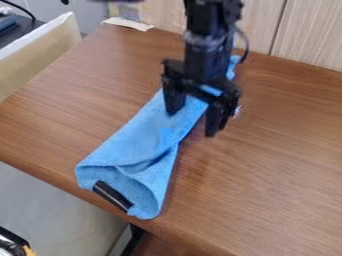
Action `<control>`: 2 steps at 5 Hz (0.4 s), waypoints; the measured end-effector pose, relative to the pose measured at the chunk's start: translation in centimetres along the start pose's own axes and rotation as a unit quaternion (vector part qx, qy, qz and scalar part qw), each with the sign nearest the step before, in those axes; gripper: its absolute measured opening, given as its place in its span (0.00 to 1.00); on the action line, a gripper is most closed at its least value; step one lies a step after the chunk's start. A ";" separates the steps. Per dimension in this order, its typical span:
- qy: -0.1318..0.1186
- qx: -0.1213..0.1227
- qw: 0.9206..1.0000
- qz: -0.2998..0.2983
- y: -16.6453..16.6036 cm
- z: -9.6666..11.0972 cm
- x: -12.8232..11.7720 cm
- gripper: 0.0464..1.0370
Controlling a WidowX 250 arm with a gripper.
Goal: Fold the from bottom left to right
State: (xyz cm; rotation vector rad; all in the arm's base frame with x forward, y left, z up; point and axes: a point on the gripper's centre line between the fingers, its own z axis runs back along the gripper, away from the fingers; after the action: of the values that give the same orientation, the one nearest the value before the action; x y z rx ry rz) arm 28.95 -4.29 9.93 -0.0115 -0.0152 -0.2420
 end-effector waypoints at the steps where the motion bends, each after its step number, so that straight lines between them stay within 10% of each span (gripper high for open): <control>1: -0.020 0.001 1.000 0.004 -0.2 2.3 0.0 0.96; 2: -0.045 0.003 0.999 0.005 -0.3 4.6 -0.6 0.96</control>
State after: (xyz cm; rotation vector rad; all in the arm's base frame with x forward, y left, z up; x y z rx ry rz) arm 28.28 -4.36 14.53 -0.0162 -0.1057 -0.2304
